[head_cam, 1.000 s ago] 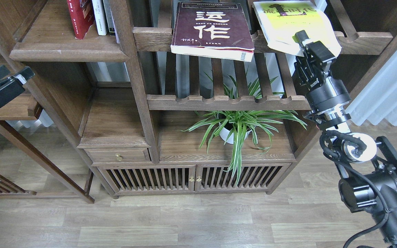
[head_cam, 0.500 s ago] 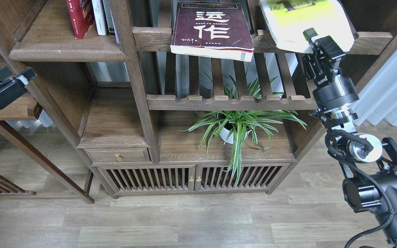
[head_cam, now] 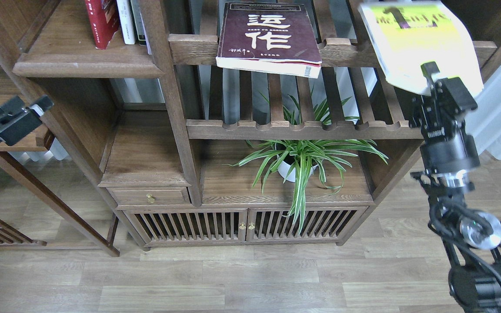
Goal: Organize books on shelf
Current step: 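Lower the yellow-green book and grasp it with both grippers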
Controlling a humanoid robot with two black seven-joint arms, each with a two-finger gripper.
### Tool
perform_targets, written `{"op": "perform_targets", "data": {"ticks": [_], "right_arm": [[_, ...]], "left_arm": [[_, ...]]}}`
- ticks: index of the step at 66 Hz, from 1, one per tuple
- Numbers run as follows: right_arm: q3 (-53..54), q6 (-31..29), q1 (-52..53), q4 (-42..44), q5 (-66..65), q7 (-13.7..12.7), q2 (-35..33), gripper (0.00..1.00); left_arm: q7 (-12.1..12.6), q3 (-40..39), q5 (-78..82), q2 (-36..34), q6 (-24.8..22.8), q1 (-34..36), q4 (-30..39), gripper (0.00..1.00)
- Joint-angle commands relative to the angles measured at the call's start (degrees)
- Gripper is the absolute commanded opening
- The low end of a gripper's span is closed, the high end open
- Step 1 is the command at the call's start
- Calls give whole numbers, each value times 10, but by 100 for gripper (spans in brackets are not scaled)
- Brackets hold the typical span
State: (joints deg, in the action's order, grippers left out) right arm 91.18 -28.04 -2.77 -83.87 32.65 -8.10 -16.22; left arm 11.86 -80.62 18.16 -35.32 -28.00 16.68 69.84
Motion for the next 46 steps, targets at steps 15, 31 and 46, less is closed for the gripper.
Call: {"op": "perform_targets", "data": {"ticks": [15,31,46], "right_arm": [[51,0,-115,-8,56,-3,0,6],[20,0,-194,-3,65,-5,7,6],[-60,0,-195,2,55,-5,7,6]], "left_arm": [[0,11,1,21,0,-1,-11,100],[0,23,-7,96,0,-16,-38,100],[-4,34,-7,129,0,-56,-47,100]]}}
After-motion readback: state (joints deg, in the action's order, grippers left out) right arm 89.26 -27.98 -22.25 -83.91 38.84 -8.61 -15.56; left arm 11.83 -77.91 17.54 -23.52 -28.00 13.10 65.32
